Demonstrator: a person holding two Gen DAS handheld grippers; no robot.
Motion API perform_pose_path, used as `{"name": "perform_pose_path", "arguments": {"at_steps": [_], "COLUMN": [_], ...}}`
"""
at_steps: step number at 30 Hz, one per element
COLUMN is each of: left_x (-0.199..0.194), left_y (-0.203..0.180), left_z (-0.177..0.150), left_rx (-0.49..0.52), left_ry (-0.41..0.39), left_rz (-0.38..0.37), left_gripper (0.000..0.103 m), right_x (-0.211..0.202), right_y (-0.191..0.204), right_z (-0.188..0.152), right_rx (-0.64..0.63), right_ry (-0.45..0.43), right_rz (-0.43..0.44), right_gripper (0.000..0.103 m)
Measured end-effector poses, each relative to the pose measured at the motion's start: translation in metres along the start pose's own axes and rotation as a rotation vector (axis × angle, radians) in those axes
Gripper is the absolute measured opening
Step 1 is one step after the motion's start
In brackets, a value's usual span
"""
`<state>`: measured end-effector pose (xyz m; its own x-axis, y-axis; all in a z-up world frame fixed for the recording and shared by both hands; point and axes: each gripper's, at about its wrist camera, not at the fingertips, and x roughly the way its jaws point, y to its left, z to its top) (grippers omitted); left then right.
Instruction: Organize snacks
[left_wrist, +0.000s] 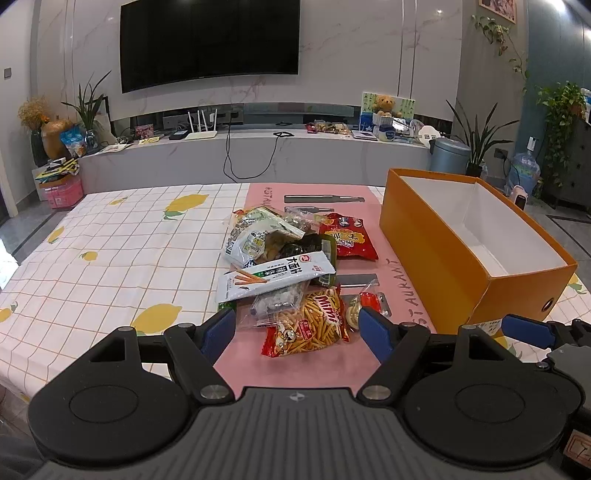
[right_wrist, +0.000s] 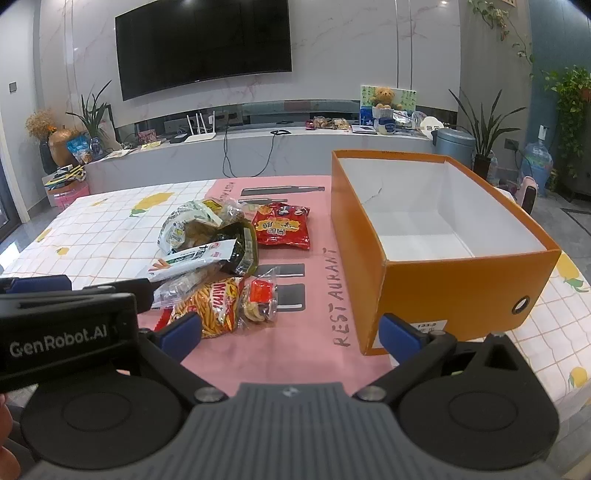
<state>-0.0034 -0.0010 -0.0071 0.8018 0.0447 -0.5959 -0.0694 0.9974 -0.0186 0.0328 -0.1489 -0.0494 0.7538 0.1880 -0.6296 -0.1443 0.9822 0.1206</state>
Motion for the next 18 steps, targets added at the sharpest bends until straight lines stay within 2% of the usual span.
{"name": "perform_pose_path", "arguments": {"at_steps": [18], "left_x": [0.0003], "left_y": [0.0013], "left_z": [-0.0024], "left_rx": [0.0], "left_ry": [0.003], "left_rz": [0.006], "left_gripper": [0.089], "right_x": [0.0009], "right_y": [0.0017], "right_z": [-0.0011], "right_rx": [-0.003], "right_ry": [0.004], "right_rz": [0.004], "right_gripper": [0.099]}}
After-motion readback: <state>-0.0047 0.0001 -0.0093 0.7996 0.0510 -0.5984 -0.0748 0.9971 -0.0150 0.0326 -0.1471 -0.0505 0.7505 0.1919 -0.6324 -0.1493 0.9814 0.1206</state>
